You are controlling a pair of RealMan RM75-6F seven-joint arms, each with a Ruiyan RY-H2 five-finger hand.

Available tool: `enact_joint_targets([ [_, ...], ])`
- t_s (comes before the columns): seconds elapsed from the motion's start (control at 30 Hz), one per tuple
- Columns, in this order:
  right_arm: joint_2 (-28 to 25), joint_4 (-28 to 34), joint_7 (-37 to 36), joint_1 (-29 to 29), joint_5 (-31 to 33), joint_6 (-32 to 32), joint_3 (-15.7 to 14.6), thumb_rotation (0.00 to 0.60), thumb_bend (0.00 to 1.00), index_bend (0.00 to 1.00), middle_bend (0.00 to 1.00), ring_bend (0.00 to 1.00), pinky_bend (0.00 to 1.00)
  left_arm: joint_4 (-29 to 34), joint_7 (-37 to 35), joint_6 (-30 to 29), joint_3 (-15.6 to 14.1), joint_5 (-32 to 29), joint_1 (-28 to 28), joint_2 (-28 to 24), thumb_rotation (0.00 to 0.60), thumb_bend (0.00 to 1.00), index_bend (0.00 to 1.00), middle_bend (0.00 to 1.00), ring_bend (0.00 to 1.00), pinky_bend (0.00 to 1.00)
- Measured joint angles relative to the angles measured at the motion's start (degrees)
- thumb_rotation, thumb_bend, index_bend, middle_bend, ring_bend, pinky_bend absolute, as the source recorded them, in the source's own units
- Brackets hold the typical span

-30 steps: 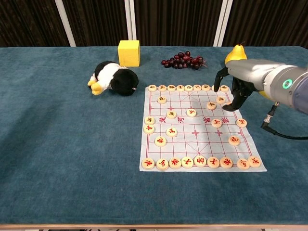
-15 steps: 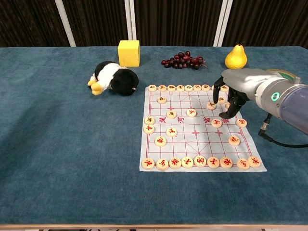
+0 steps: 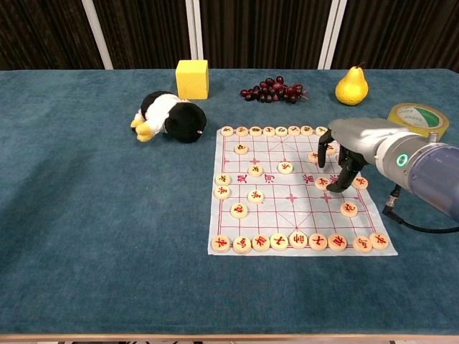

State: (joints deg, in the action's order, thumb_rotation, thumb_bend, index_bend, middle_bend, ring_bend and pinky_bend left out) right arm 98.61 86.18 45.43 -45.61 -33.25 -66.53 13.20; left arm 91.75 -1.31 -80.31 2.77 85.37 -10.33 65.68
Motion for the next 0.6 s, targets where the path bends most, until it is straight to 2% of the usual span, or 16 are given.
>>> enact_joint_targets([
  [0.6, 1.9, -3.2, -0.3, -0.3, 1.2, 1.3, 0.2, 0.600, 0.32, 0.43, 0.98, 1.00, 1.00, 0.2, -0.1, 0.4, 0.0, -0.5, -0.1, -0.1, 0.600, 0.00, 0.00, 0.00, 0.00, 0.00],
])
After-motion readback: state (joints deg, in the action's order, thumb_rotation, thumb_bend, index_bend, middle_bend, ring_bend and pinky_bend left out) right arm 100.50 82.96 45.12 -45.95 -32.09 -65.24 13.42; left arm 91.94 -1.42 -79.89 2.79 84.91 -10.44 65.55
